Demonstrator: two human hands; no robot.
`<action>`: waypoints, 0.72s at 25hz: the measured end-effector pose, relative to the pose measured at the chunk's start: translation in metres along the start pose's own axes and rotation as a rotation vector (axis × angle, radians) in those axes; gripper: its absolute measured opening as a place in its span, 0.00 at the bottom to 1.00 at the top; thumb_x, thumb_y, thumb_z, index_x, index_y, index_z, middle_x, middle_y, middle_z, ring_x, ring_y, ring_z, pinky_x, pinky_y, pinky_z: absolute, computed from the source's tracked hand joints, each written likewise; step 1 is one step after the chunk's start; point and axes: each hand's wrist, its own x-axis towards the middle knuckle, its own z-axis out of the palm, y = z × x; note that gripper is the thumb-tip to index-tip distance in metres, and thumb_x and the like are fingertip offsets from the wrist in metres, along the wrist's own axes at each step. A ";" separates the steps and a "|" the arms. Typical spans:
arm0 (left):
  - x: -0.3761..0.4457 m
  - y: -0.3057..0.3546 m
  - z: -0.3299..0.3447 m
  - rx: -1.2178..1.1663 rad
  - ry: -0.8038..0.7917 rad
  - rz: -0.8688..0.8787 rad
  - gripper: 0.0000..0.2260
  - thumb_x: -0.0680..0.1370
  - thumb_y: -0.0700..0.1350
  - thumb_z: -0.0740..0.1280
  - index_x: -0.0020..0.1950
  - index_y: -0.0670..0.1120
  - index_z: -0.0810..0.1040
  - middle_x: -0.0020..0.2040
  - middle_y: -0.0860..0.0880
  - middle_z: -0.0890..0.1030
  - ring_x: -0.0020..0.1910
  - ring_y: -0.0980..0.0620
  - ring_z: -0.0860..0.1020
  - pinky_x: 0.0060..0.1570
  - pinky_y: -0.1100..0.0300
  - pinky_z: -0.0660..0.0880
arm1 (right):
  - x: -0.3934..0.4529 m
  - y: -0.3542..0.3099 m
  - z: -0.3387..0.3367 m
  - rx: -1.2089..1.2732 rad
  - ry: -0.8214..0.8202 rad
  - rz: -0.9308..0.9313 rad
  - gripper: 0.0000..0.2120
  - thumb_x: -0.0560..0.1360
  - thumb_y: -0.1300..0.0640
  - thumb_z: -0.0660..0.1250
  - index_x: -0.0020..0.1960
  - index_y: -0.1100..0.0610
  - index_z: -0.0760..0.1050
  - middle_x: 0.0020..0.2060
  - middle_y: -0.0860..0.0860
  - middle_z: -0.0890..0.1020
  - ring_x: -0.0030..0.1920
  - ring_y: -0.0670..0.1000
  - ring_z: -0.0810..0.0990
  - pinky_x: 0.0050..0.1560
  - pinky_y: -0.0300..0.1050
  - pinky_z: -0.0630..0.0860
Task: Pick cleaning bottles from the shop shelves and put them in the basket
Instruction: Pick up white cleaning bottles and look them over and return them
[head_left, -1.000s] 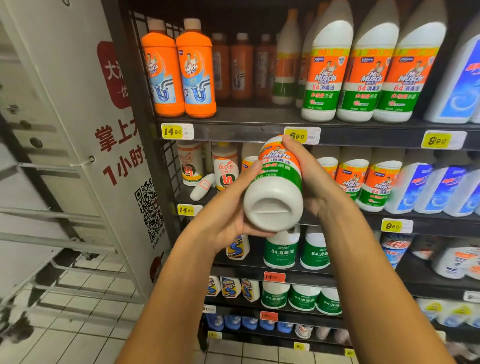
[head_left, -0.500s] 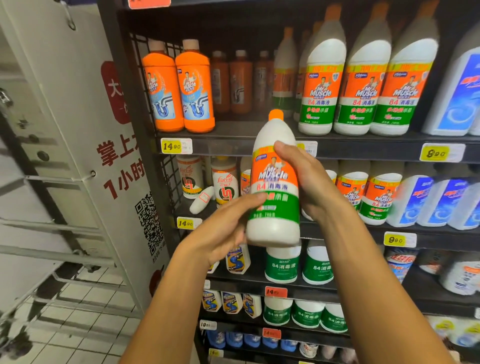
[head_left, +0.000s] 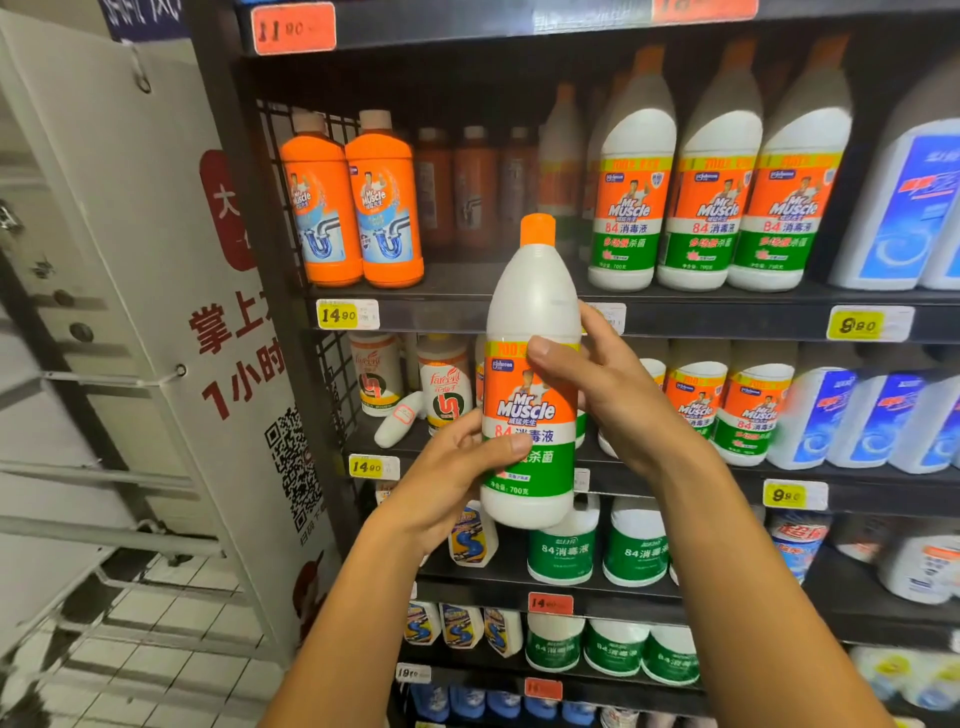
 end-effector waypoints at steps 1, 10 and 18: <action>0.001 0.001 0.000 0.010 0.005 0.020 0.23 0.68 0.46 0.75 0.61 0.44 0.79 0.56 0.45 0.85 0.56 0.48 0.83 0.50 0.61 0.79 | -0.001 0.000 0.001 -0.010 0.004 -0.008 0.30 0.70 0.49 0.76 0.69 0.47 0.70 0.55 0.50 0.85 0.54 0.52 0.85 0.48 0.44 0.82; -0.007 0.011 -0.006 0.048 -0.165 -0.012 0.31 0.67 0.52 0.79 0.68 0.49 0.75 0.65 0.46 0.80 0.63 0.48 0.79 0.58 0.54 0.78 | -0.006 -0.007 -0.003 0.237 0.054 -0.038 0.43 0.55 0.46 0.84 0.65 0.60 0.74 0.50 0.56 0.85 0.50 0.55 0.84 0.53 0.53 0.82; -0.007 -0.007 0.001 -0.112 -0.241 -0.011 0.25 0.62 0.50 0.82 0.57 0.47 0.84 0.56 0.45 0.85 0.57 0.48 0.82 0.52 0.57 0.79 | 0.001 -0.013 -0.002 0.390 -0.043 0.021 0.46 0.62 0.48 0.81 0.74 0.62 0.67 0.63 0.63 0.78 0.64 0.63 0.75 0.70 0.66 0.67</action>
